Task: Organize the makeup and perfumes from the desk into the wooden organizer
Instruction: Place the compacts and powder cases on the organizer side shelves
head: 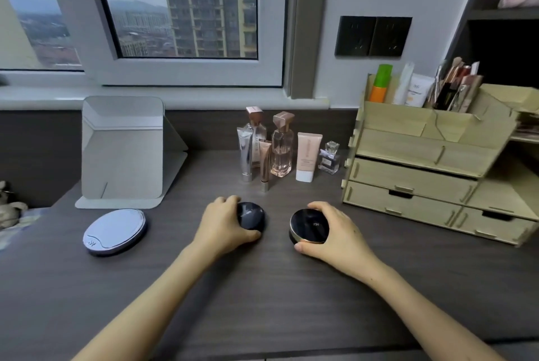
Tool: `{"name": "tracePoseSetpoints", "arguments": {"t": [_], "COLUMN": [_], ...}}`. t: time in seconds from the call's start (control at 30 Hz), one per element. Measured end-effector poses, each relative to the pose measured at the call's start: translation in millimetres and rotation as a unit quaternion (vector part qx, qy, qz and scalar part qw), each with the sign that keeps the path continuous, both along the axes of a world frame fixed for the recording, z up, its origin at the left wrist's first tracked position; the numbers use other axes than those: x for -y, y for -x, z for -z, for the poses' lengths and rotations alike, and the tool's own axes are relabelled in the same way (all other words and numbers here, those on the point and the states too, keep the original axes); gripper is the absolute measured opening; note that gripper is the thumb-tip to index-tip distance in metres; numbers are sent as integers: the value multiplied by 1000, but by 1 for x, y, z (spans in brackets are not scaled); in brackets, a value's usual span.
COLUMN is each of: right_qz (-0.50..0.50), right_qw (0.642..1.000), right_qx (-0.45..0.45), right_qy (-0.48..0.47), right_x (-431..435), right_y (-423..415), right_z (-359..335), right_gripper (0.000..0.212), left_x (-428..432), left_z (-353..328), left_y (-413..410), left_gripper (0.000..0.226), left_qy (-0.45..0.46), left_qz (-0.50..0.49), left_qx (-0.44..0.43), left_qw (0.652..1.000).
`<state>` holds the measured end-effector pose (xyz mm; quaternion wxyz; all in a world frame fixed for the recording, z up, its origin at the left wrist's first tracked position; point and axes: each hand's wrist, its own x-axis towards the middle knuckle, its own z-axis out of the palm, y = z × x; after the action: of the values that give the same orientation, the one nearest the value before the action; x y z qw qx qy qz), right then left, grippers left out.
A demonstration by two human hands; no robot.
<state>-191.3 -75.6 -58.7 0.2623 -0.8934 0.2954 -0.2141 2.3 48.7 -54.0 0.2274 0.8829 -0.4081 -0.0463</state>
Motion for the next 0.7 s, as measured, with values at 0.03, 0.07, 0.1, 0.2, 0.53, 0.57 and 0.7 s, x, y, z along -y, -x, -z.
{"name": "tracePoseSetpoints", "arguments": {"t": [0.03,0.07,0.1,0.2,0.53,0.57,0.7], "right_qz": [8,15,22,32,28,32,43], "right_qw": [1000,1000,1000,999,997,997,994], "right_qx": [-6,-13,-19,-28,-67,-66,-55], "right_qy": [3,7,12,21,22,31,85], "right_x": [2,3,4,6,0,-4,-14], "right_y": [2,4,6,8,9,9,12], "right_z": [1,2,3,6,-1,-2,-6], "right_gripper": [72,73,73,73,85,84,79], "left_x": [5,9,11,5,-119,-124,-125], "left_z": [2,4,6,6,0,-1,-11], "left_y": [7,13,16,12,-83,-87,-87], "left_gripper": [80,82,83,90,74,77,71], "left_qy": [4,6,6,6,-108,-114,-65], "left_qz": [11,21,31,28,-332,-331,-295], "left_qx": [-1,-1,-1,-12,11,-25,-29], "left_qw": [1000,1000,1000,1000,937,937,953]}}
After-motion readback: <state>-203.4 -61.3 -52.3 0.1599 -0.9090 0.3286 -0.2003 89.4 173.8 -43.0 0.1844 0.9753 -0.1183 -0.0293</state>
